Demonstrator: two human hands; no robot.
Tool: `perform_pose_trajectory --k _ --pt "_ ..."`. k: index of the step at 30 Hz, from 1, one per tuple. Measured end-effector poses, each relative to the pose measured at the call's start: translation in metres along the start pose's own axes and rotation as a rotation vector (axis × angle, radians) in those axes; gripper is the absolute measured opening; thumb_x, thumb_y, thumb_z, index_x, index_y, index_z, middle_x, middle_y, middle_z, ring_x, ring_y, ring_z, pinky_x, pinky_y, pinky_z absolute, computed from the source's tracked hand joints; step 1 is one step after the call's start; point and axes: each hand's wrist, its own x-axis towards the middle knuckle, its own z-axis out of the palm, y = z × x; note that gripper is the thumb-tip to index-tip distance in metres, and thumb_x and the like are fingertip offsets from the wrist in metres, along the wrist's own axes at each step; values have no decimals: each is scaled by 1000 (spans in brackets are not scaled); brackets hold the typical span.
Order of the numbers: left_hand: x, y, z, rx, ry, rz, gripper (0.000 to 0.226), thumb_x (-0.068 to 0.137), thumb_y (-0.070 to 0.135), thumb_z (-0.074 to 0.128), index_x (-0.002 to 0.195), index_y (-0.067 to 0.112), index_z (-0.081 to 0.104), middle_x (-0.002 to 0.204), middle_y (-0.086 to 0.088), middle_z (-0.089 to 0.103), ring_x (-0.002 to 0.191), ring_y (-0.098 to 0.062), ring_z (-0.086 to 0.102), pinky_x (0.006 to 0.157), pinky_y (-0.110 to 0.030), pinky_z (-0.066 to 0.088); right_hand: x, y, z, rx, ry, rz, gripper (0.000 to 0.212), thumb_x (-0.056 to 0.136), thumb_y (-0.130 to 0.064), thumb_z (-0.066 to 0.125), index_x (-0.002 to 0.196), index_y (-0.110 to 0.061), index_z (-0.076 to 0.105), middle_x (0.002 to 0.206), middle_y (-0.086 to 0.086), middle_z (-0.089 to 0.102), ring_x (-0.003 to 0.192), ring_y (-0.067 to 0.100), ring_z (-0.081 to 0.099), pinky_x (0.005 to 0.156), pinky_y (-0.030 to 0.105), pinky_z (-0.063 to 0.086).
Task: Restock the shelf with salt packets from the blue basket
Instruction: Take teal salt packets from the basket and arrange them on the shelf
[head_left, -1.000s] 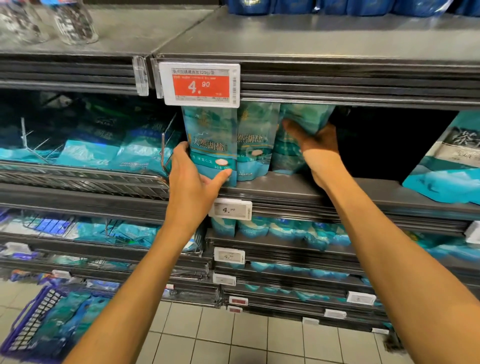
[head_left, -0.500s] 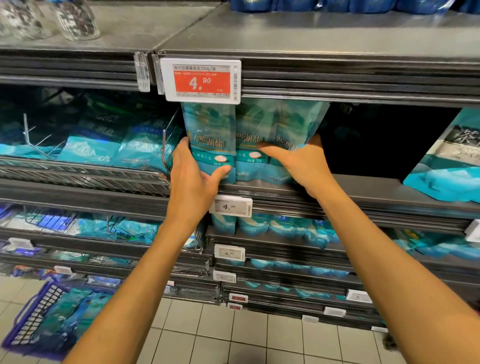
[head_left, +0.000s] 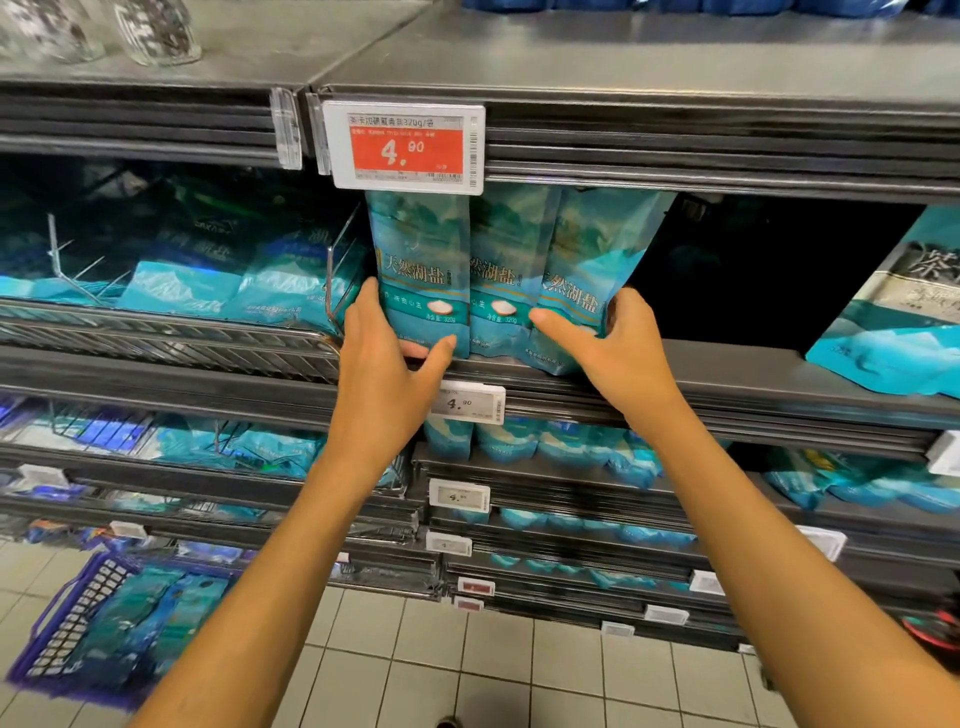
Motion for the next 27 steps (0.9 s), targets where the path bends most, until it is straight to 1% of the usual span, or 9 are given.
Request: perform_pose_trajectory --k 2,5,9,11,14,16,19,23,27 --pt "-9 -1 -2 -4 15 26 80 92 29 74 153 6 27 144 -8 42 79 19 59 94 -26 47 -5 3 -5 -19 -13 0 42 79 -32 84 110 -25 56 114 -10 68 105 0 67 90 25 58" --pt "-23 -5 -3 -14 57 55 68 94 29 70 148 8 34 139 -7 45 88 16 59 96 -26 50 -17 6 -11 -64 0 0 54 81 -31 83 119 -16 47 128 2 62 122 16 60 103 41 51" --pt "-47 -18 -5 -209 111 96 36 95 33 62 126 21 49 117 -1 65 94 -4 68 79 -10 48 -52 6 -20 -94 174 -124 66 85 -43 72 135 -11 44 135 4 56 126 11 58 105 30 47" --pt "-63 -24 -5 -351 95 49 22 95 35 58 115 28 53 103 9 69 89 -14 72 78 -17 53 -76 10 -21 -86 256 -192 54 91 -38 65 131 -8 47 129 6 58 115 14 63 95 29 51" --pt "-88 -40 -3 -506 90 -82 12 95 22 55 105 27 58 86 8 71 74 -11 71 67 -21 54 -109 18 -14 -6 265 -169 21 97 -23 61 115 -12 57 105 5 65 93 20 68 79 33 56" --pt "-107 -53 -3 -554 80 -159 12 95 19 51 102 23 59 81 6 72 64 -9 67 58 -20 51 -130 27 -6 29 186 -77 6 101 -11 59 103 -16 61 89 4 67 78 20 69 68 33 56" --pt "-146 -77 -5 -577 74 -271 9 99 18 51 101 20 59 78 3 73 59 -9 64 55 -19 51 -161 48 8 -7 17 44 16 100 -5 58 91 -16 65 69 9 62 58 28 56 54 39 45" --pt "-209 -107 -17 -536 87 -449 15 107 12 47 104 18 61 81 2 73 62 -14 64 55 -24 51 -207 73 35 -20 -284 197 10 95 -19 64 89 -13 68 70 30 56 59 40 47 55 38 39" --pt "-281 -127 -31 -516 129 -658 16 107 17 48 104 20 63 83 -3 72 62 -15 65 51 -21 50 -253 99 46 -30 -430 374 12 93 -12 71 84 -20 69 72 18 58 65 22 49 60 36 41"
